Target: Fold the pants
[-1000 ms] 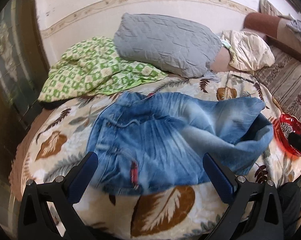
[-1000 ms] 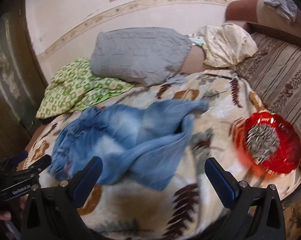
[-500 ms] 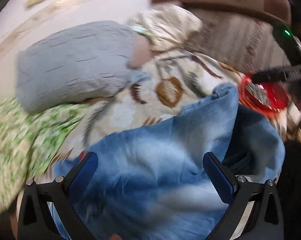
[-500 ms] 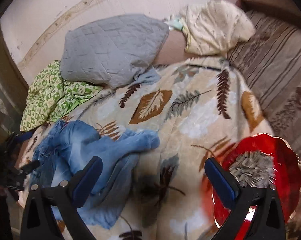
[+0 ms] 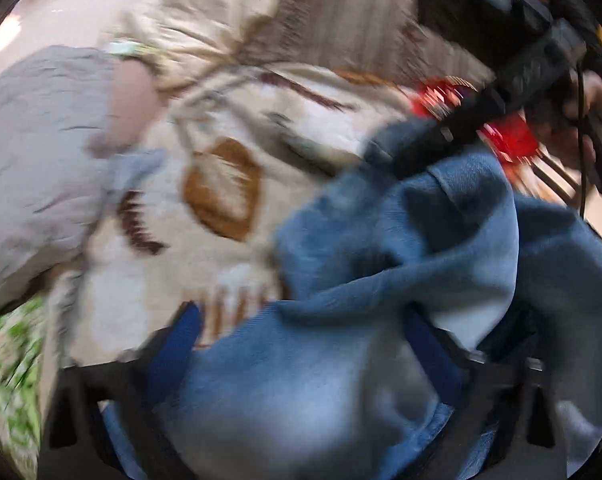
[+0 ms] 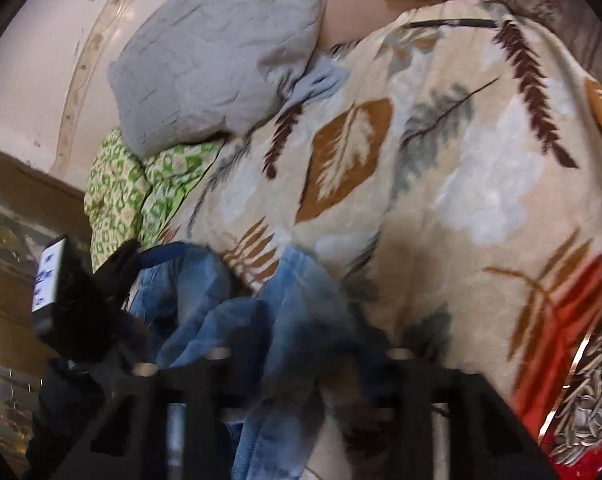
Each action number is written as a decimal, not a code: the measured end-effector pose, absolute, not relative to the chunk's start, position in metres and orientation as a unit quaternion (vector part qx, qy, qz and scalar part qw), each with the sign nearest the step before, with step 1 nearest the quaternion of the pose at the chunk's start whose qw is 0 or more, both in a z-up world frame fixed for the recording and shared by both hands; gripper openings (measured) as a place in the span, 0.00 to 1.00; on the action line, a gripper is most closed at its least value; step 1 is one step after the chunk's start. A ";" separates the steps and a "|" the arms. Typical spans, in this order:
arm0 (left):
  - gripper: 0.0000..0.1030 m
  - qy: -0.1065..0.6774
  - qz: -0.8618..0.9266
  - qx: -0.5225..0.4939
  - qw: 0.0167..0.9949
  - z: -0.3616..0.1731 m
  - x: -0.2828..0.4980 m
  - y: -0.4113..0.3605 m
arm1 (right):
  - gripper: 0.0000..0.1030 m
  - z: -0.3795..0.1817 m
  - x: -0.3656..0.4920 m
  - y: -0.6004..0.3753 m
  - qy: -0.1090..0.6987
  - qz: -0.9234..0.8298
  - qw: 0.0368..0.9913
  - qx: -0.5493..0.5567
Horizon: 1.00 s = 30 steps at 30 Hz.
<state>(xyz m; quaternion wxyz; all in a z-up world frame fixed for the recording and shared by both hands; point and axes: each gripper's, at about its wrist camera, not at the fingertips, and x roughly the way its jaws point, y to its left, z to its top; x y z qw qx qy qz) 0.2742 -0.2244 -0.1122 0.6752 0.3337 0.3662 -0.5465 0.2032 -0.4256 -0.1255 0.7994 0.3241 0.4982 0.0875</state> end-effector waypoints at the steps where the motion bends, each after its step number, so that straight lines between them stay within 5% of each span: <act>1: 0.35 0.380 -0.553 0.344 0.657 -0.118 0.271 -0.229 | 0.25 -0.124 0.203 -0.422 0.497 0.092 0.801 0.321; 2: 0.07 0.395 -0.544 0.365 0.644 -0.124 0.268 -0.234 | 0.22 -0.120 0.202 -0.419 0.494 0.095 0.805 0.315; 14: 0.07 0.288 -0.447 0.262 0.806 0.011 0.295 -0.209 | 0.16 0.003 0.168 -0.459 0.315 0.021 0.869 0.380; 19: 0.07 0.331 -0.356 0.287 0.825 -0.016 0.338 -0.234 | 0.16 0.015 0.203 -0.467 0.293 -0.084 0.889 0.341; 22: 0.23 0.366 -0.336 0.287 0.819 -0.042 0.347 -0.240 | 0.21 -0.012 0.237 -0.476 0.358 -0.141 0.871 0.307; 24: 0.89 0.375 -0.331 0.264 0.824 -0.045 0.341 -0.231 | 0.58 -0.022 0.235 -0.480 0.380 -0.127 0.861 0.313; 25: 0.94 0.369 -0.331 0.258 0.829 -0.043 0.334 -0.226 | 0.88 -0.023 0.231 -0.479 0.376 -0.117 0.867 0.305; 30: 0.94 0.346 -0.359 0.267 0.825 -0.021 0.281 -0.209 | 0.94 -0.011 0.183 -0.465 0.375 -0.109 0.890 0.235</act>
